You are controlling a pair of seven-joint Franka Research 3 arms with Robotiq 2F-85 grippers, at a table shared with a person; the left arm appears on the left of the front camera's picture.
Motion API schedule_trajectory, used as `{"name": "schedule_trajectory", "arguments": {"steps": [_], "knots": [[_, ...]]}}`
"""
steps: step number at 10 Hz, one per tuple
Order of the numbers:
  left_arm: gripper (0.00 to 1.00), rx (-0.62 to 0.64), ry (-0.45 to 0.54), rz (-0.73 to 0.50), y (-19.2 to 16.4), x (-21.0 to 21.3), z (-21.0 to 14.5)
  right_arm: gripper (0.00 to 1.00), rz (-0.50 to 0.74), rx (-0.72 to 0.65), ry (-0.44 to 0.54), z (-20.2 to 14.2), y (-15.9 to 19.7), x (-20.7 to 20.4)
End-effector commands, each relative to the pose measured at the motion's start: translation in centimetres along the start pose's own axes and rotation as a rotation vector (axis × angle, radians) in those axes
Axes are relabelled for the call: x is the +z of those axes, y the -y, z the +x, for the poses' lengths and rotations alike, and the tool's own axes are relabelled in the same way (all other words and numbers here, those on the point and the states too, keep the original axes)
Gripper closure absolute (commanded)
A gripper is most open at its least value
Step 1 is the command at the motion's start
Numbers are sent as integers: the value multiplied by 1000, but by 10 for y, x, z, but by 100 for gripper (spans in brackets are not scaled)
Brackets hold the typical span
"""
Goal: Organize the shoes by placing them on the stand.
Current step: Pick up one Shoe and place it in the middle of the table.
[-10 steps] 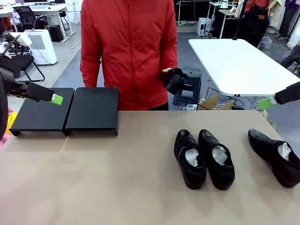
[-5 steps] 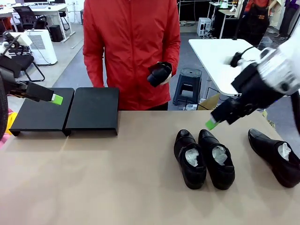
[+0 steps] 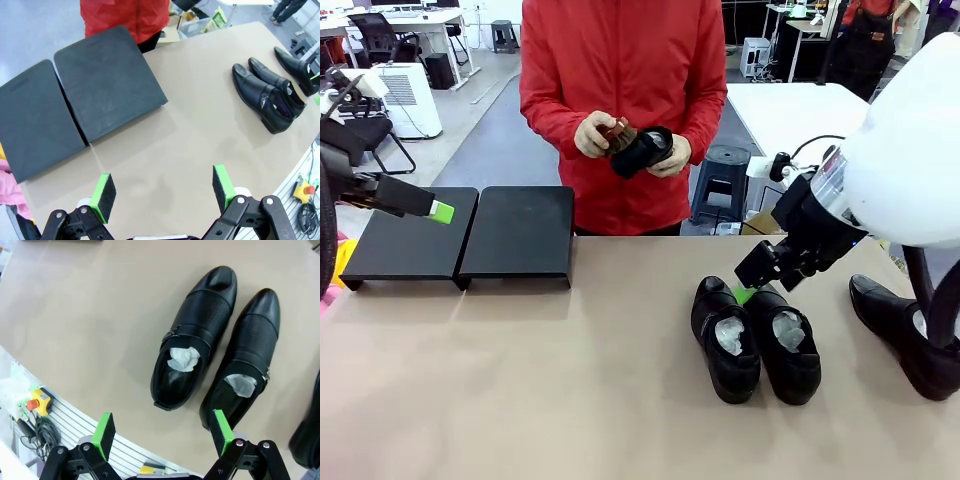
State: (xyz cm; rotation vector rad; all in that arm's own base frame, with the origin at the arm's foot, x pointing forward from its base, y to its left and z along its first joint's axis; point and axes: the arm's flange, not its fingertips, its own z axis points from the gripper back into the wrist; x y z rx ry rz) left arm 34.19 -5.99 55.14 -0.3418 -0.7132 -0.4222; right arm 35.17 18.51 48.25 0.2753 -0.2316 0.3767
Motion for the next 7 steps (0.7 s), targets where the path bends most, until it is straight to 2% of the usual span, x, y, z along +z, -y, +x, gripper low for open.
{"name": "schedule_trajectory", "arguments": {"steps": [1,2,4,6,7], "knots": [[0,-13,-4,-4,-2,1,-1,0,-2,2,-11,0,-1,-5],[0,-13,-4,-4,-2,1,-1,0,-80,-75,-73,9,4,-12],[0,-13,-4,-4,-2,1,-1,0,-182,-196,-125,19,-2,-35],[0,-13,-4,-4,-2,1,-1,0,-230,-302,-112,21,-4,-44],[0,-13,-4,-4,-2,1,-1,0,-222,-305,-113,20,-4,-43]]}}
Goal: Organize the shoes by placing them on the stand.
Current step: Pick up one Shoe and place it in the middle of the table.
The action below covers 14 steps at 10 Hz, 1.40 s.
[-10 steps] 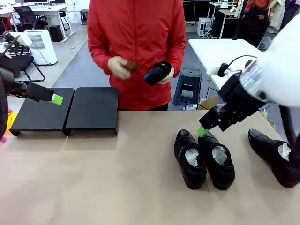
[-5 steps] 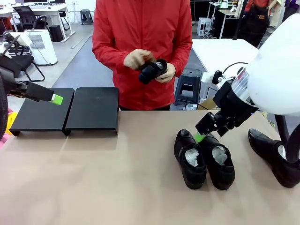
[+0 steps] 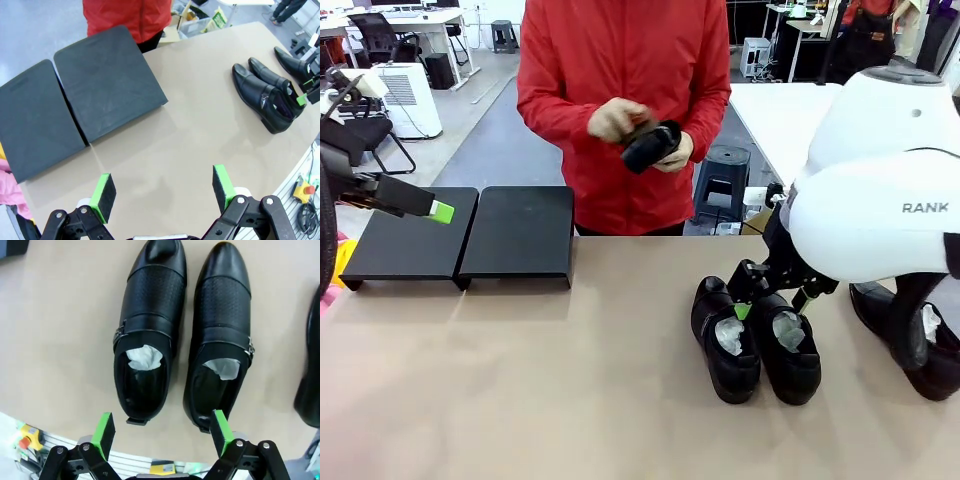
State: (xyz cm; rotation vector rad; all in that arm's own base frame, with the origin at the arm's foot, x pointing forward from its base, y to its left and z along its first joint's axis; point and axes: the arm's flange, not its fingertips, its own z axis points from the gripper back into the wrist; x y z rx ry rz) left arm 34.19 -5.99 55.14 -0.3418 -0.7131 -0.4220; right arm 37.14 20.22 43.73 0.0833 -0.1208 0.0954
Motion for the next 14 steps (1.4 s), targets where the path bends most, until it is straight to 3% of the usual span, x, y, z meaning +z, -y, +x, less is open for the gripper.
{"name": "schedule_trajectory", "arguments": {"steps": [1,2,13,14], "knots": [[0,-13,-4,-4,-2,1,-1,18,-28,-42,-2,6,-5,13],[0,-13,-4,-4,-2,1,-1,36,-33,-60,21,5,-4,15],[0,-13,-4,-4,-2,1,-1,36,-17,-139,-10,22,-8,-32],[0,-13,-4,-4,-2,1,-1,49,-18,-131,0,21,-7,-33]]}}
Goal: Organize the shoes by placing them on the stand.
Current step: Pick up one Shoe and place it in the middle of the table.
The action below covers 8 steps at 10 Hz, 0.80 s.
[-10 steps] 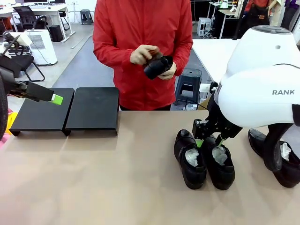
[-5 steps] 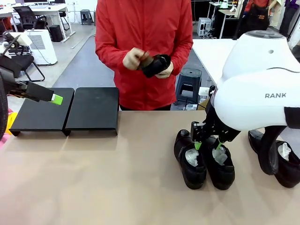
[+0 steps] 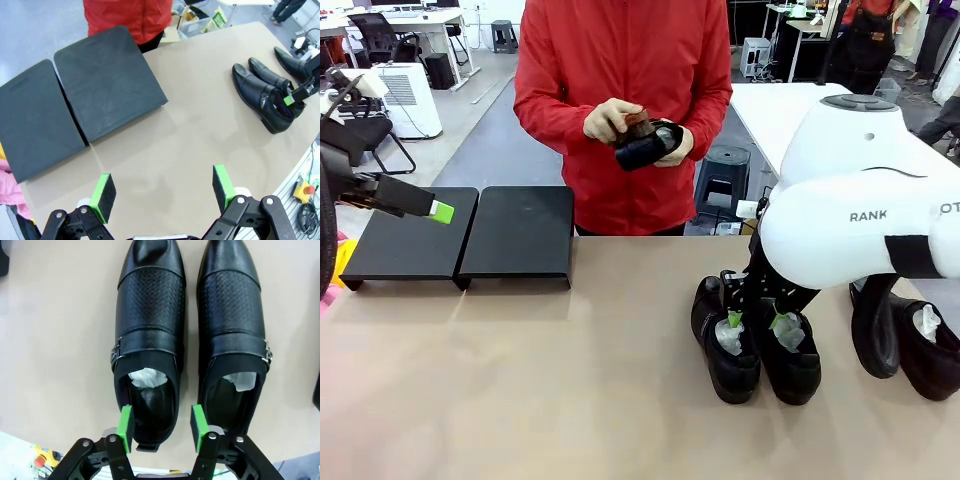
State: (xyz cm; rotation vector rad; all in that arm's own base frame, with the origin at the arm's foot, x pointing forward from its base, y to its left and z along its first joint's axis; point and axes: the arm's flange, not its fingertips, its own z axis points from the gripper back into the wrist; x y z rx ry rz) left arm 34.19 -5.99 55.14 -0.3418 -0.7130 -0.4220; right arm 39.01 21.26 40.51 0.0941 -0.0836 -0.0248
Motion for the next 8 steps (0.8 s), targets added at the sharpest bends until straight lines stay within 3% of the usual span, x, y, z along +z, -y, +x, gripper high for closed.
{"name": "schedule_trajectory", "arguments": {"steps": [1,2,8], "knots": [[0,-13,-4,-4,-2,1,-1,67,-16,-2,34,6,-1,1],[0,-13,-4,-4,-2,1,-1,74,-12,-6,33,6,-1,-2],[0,-13,-4,-4,-2,1,-1,74,-52,-29,-19,13,4,-21]]}}
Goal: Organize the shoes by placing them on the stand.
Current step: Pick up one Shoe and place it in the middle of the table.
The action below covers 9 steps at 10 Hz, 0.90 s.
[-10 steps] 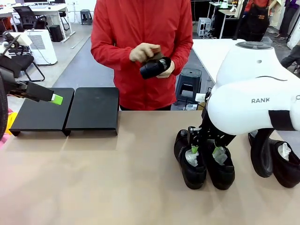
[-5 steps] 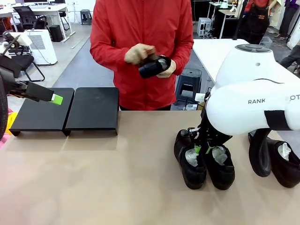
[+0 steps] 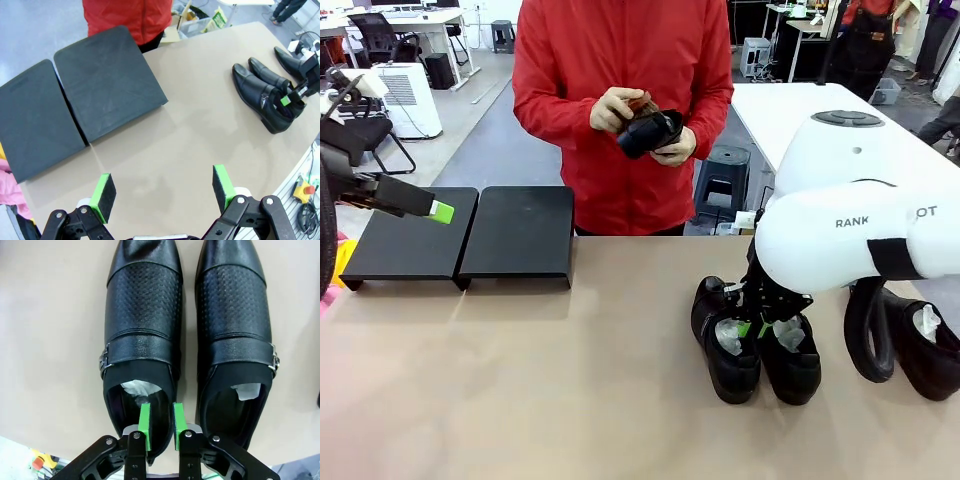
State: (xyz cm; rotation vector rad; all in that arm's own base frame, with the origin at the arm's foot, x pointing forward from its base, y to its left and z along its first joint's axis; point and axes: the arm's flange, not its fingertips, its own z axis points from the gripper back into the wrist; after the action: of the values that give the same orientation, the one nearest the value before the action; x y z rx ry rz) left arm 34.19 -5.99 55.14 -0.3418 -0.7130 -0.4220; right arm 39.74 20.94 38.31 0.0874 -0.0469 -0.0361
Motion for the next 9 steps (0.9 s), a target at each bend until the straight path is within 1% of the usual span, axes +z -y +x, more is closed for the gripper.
{"name": "schedule_trajectory", "arguments": {"steps": [1,4,9], "knots": [[0,-13,-4,-4,-2,1,-1,74,-45,-19,17,7,-1,1],[0,-13,-4,-4,-2,1,-1,74,-64,-16,-6,8,0,-2],[0,-13,-4,-4,-2,1,-1,74,-56,-10,-35,19,-3,-29]]}}
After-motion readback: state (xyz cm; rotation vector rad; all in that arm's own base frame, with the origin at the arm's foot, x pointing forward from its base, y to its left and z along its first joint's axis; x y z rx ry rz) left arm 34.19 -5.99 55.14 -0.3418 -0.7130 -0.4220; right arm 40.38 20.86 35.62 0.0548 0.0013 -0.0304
